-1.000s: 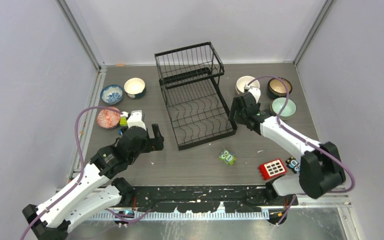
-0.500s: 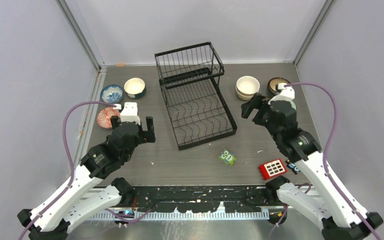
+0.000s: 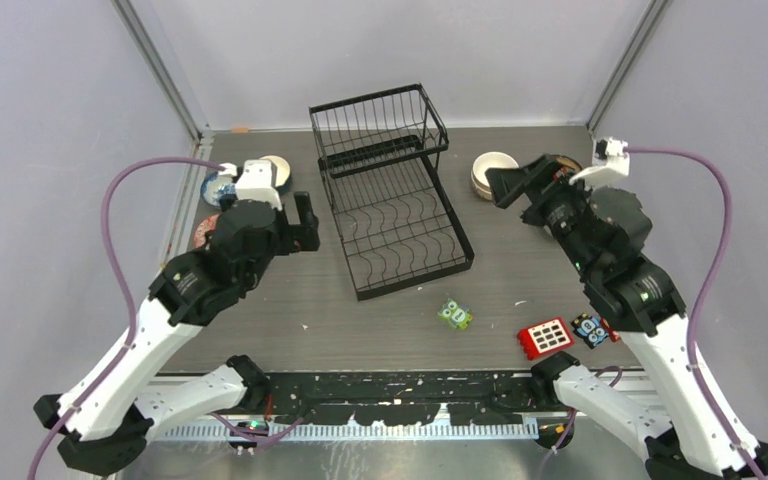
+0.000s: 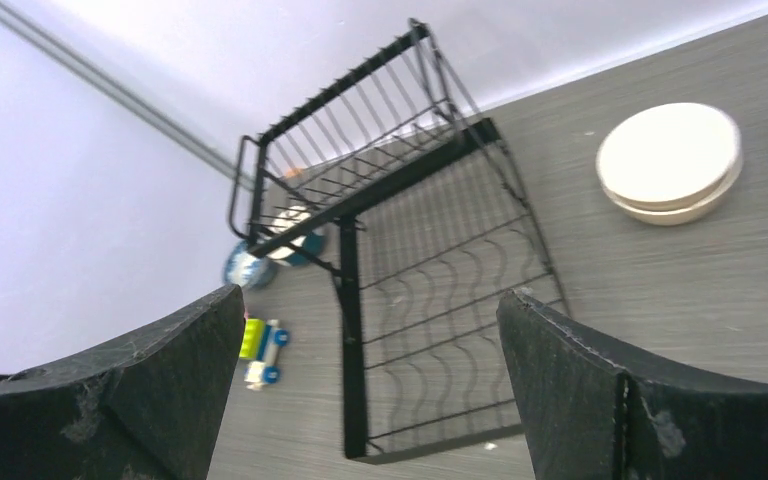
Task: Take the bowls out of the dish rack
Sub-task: Reset both arms
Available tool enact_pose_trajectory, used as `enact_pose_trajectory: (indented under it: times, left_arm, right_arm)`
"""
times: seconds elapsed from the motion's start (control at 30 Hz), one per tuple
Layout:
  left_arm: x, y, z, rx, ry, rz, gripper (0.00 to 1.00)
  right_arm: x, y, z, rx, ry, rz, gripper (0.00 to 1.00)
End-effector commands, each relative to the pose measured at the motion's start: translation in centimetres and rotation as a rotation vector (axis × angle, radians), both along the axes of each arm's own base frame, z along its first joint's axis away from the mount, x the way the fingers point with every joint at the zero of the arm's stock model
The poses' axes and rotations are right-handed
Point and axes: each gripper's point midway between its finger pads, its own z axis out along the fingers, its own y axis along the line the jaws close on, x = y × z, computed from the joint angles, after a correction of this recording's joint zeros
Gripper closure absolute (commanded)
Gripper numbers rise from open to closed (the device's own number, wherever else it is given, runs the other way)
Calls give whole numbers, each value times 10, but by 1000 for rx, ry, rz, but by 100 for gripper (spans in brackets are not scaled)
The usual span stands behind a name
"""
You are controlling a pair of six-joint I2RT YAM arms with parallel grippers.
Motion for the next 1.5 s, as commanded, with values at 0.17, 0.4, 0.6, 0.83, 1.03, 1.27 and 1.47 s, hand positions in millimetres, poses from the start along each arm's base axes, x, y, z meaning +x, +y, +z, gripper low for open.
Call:
enact_pose_trajectory:
  times: [0.17, 0.4, 0.6, 0.83, 1.03, 1.27, 1.47]
  left_arm:
    - [-28, 0, -56, -235, 350, 273, 0]
    - [-39, 7, -68, -330, 363, 334, 0]
    - [-38, -7, -63, -245, 375, 190, 0]
    - [-27, -37, -76, 55, 476, -78, 0]
    - [-17, -44, -65, -23, 348, -106, 0]
    - [-16, -32, -18, -102, 138, -120, 0]
    - [-8, -10, 25, -47, 13, -65, 0]
  right_arm:
    - [42, 36, 20, 136, 87, 18, 0]
    - [59, 44, -3, 60, 213, 1, 0]
    - [63, 52, -2, -12, 213, 46, 0]
    - [65, 49, -12, -167, 255, 0, 0]
    - [64, 49, -7, -419, 213, -160, 0]
    - [64, 62, 40, -281, 26, -133, 0]
    - [70, 73, 21, -271, 28, -107, 0]
